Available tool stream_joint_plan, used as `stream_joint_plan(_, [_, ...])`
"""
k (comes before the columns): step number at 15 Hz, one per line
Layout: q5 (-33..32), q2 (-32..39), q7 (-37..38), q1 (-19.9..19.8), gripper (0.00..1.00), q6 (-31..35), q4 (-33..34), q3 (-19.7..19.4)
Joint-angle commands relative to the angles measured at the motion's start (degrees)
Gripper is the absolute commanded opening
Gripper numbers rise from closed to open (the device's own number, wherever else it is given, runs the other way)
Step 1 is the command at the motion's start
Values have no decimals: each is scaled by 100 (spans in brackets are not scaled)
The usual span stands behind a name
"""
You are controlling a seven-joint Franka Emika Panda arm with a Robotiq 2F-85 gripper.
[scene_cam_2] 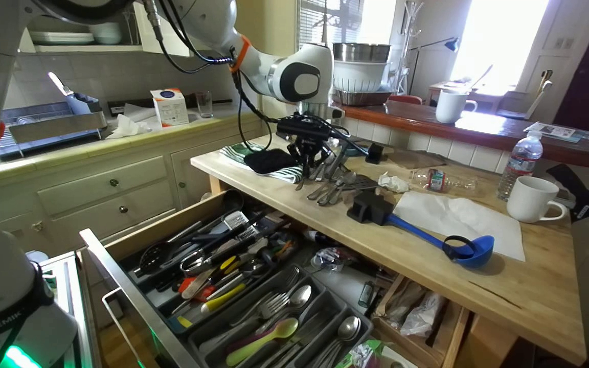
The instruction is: Move a spoon to the left
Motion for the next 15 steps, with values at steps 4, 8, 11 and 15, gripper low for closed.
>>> stream_joint_plan(4, [95,166,-190,-59,2,-126,310,61])
stream_joint_plan(8, [167,385,-387,-142,2,-119,579,100])
stream_joint_plan(11, [220,564,-512,-179,2,-248,796,126])
stream_joint_plan(15, [374,779,-796,-265,2,-530,1046,236])
